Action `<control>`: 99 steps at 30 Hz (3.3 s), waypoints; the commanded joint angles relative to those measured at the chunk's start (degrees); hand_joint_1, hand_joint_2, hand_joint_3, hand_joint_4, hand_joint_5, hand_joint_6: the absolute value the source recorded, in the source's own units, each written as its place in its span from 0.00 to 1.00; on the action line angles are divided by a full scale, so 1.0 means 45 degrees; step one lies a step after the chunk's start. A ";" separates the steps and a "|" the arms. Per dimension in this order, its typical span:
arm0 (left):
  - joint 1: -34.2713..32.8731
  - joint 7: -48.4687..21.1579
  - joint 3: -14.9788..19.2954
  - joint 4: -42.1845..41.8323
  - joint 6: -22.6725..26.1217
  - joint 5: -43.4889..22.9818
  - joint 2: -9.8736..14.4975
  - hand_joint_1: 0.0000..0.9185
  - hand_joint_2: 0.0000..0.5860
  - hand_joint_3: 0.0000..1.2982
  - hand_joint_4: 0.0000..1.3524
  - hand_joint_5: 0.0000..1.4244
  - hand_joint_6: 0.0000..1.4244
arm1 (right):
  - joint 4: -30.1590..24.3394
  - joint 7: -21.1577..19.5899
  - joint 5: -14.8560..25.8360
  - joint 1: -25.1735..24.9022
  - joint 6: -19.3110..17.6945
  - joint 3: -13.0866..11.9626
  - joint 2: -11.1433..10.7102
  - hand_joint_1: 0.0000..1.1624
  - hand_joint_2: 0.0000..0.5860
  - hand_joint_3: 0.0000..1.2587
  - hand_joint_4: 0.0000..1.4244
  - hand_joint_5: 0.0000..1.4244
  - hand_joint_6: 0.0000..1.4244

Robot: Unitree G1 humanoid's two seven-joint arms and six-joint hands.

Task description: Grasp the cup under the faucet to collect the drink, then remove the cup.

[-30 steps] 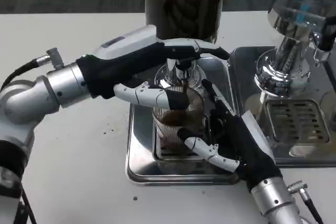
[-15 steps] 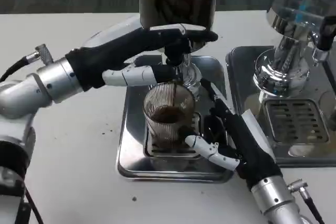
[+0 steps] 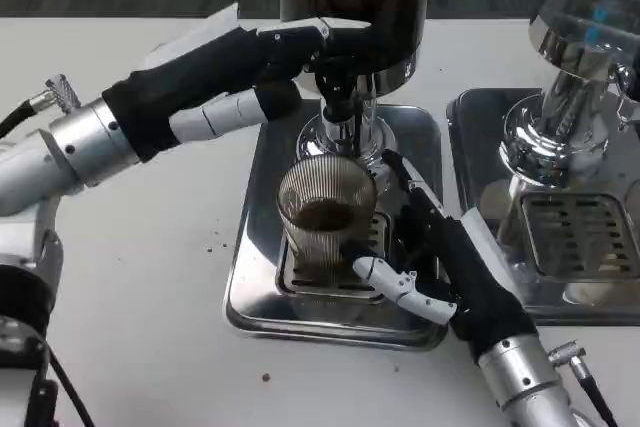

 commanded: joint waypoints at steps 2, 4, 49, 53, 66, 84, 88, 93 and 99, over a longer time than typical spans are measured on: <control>0.0121 -0.0190 0.0204 -0.0113 0.0140 -0.0005 -0.0128 0.00 0.12 0.18 0.10 0.10 0.07 | -0.0028 -0.0120 0.0059 0.0112 -0.0198 -0.0143 -0.0008 0.44 0.42 0.04 0.00 0.02 0.07; 0.0115 -0.0220 0.0234 -0.0127 0.0147 -0.0007 -0.0155 0.00 0.12 0.18 0.10 0.10 0.07 | -0.0039 -0.0109 0.0056 0.0111 -0.0197 -0.0156 -0.0009 0.44 0.42 0.04 0.00 0.02 0.07; 0.0495 -0.1358 0.1398 -0.2783 0.1233 -0.1844 -0.0318 0.00 0.13 0.18 0.11 0.11 0.09 | 0.0092 -0.0272 -0.0022 0.0083 -0.0407 -0.0280 0.0114 0.44 0.42 0.05 0.00 0.02 0.07; 0.0703 -0.1327 0.1622 -0.3062 0.1377 -0.2128 -0.0205 0.00 0.13 0.18 0.12 0.12 0.11 | 0.0057 -0.0306 -0.0055 0.0106 -0.0411 -0.0285 0.0082 0.44 0.42 0.04 0.00 0.02 0.07; 0.2534 -0.0804 0.2775 -0.3629 0.1738 -0.2503 0.0454 0.00 0.15 0.20 0.15 0.13 0.12 | -0.0248 -0.0292 -0.0206 0.0285 -0.0336 -0.0215 -0.0097 0.48 0.37 0.01 0.00 0.01 0.06; 0.4568 0.0154 0.3218 -0.2560 0.1637 -0.1773 0.0970 0.00 0.17 0.22 0.17 0.15 0.13 | -0.0702 0.0125 -0.0336 0.0252 0.0054 0.0112 -0.0262 0.50 0.36 0.00 0.00 0.00 0.04; 0.4828 0.0324 0.3140 -0.2377 0.1531 -0.1600 0.1018 0.00 0.17 0.22 0.17 0.15 0.13 | -0.0804 0.0195 -0.0367 0.0216 0.0140 0.0153 -0.0270 0.50 0.35 0.00 0.00 0.00 0.02; 0.5073 0.0534 0.3159 -0.2102 0.1549 -0.1457 0.1016 0.00 0.17 0.22 0.17 0.15 0.13 | -0.0794 0.0270 -0.0470 0.0090 0.0309 0.0203 -0.0240 0.50 0.36 0.00 0.00 0.00 0.01; 0.5317 0.0706 0.3112 -0.1783 0.1486 -0.1180 0.1037 0.00 0.19 0.22 0.17 0.15 0.14 | -0.0679 0.0274 -0.0582 -0.0113 0.0510 0.0290 -0.0174 0.50 0.37 0.00 0.00 0.00 0.00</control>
